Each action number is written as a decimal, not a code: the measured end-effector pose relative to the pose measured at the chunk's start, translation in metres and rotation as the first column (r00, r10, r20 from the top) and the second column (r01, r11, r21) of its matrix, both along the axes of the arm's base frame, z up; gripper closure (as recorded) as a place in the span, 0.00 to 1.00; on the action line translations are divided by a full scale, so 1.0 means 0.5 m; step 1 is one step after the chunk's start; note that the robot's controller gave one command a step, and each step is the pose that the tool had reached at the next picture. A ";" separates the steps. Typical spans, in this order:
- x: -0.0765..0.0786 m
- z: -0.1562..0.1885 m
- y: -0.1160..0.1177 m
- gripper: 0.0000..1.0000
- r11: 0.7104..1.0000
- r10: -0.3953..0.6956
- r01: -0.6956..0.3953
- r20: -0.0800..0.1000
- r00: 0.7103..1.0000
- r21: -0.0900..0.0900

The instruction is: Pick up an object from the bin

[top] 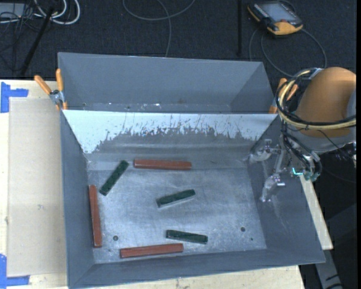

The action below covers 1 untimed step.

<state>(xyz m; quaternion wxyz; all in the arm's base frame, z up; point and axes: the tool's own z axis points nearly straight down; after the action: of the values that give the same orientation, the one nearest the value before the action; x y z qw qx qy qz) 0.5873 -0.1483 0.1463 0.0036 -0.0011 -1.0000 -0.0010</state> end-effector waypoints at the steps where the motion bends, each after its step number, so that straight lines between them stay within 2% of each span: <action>1: 0.004 0.008 0.001 0.00 1.000 0.003 -0.003 0.007 1.000 -0.001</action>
Offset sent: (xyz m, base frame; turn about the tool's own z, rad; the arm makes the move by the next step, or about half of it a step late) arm 0.0239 0.0867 -0.0349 -0.1413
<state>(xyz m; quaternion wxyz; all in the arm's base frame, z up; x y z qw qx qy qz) 0.5893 -0.1478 0.1503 0.0002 0.0005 -1.0000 -0.0003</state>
